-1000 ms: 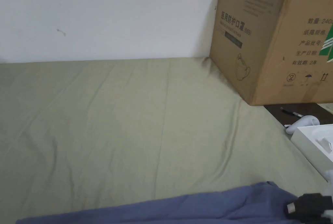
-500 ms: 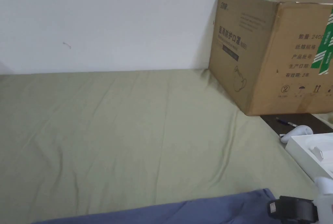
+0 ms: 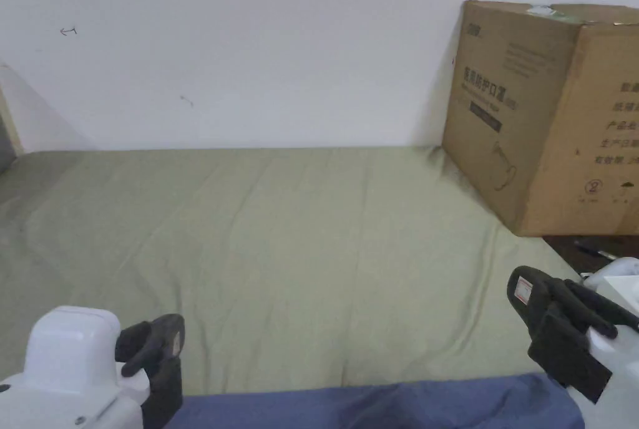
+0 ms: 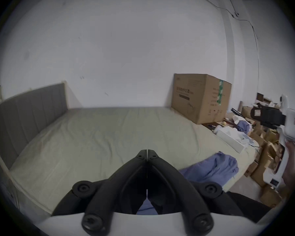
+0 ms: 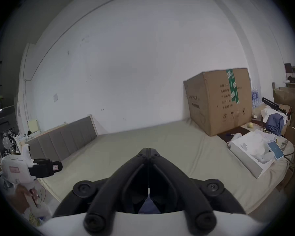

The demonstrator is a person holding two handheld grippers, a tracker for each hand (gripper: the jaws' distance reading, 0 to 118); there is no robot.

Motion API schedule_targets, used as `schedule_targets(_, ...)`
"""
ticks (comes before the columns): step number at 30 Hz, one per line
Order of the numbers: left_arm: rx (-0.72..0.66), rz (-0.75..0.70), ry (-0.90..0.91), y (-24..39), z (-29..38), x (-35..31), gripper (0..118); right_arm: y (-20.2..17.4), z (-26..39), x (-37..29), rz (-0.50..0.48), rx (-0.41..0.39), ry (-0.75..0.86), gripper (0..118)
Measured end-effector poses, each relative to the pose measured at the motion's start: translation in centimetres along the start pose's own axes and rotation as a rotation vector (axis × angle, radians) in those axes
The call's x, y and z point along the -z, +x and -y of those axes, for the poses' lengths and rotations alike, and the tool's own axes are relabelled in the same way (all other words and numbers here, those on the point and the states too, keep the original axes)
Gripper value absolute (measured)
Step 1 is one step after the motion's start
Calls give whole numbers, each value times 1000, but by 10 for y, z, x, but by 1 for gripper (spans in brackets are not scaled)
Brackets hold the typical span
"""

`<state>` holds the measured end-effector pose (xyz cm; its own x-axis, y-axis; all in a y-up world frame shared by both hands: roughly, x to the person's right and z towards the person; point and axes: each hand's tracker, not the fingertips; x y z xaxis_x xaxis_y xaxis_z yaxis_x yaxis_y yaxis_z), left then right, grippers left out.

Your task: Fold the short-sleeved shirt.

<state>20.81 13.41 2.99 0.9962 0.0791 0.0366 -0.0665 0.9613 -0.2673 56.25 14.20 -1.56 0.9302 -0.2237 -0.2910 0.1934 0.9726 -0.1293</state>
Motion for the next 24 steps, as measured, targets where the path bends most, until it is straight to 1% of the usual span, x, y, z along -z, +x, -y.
schedule_targets(1, -25, 29, 17, 0, 0, -5, 0, -3, 4, -2, -9, 0, 2, 0)
schedule_targets(2, -42, 44, 29, 1, 1, -10, 0, -12, 4, -5, 7, -19, 5, 0)
schedule_targets(4, -25, 20, 28, 7, -2, -13, 0, -16, 7, -5, 11, -70, -34, 0)
schedule_targets(7, -32, 45, -15, -8, -16, -10, 0, -17, 7, -7, -1, -70, -89, 0)
schedule_targets(8, -44, 33, -73, -20, -21, -2, 0, -16, 7, -10, -4, -67, -97, 0)
schedule_targets(10, -112, 70, -245, -56, -28, 25, 0, -14, 3, -14, 1, -73, -109, 0)
schedule_targets(12, -241, 141, -448, -100, -20, 57, 0, -14, 5, -15, 6, -81, -130, 0)
schedule_targets(14, -339, 224, -546, -136, -3, 79, 2, -12, 9, -13, 2, -90, -148, 0)
schedule_targets(15, -367, 203, -598, -144, 8, 86, 10, -13, 13, -11, -1, -100, -163, 0)
schedule_targets(16, -377, 181, -639, -155, 18, 95, 28, -14, 16, -9, 3, -109, -181, 0)
schedule_targets(17, -395, 175, -667, -167, 30, 103, 64, -15, 19, -6, 9, -116, -202, 0)
schedule_targets(18, -419, 189, -691, -178, 41, 111, 93, -14, 20, -1, 3, -109, -215, 0)
schedule_targets(19, -449, 192, -697, -183, 51, 113, 112, -14, 22, 0, -14, -88, -227, 0)
schedule_targets(20, -488, 186, -675, -192, 61, 117, 118, -15, 25, 2, -40, -53, -236, 0)
schedule_targets(21, -527, 163, -632, -202, 67, 121, 118, -16, 26, 5, -46, -39, -238, 0)
schedule_targets(22, -563, 149, -623, -209, 71, 127, 118, -14, 25, 8, -45, -38, -242, 0)
schedule_targets(24, -654, 183, -628, -225, 85, 139, 118, -20, 26, 16, -42, -51, -259, 0)
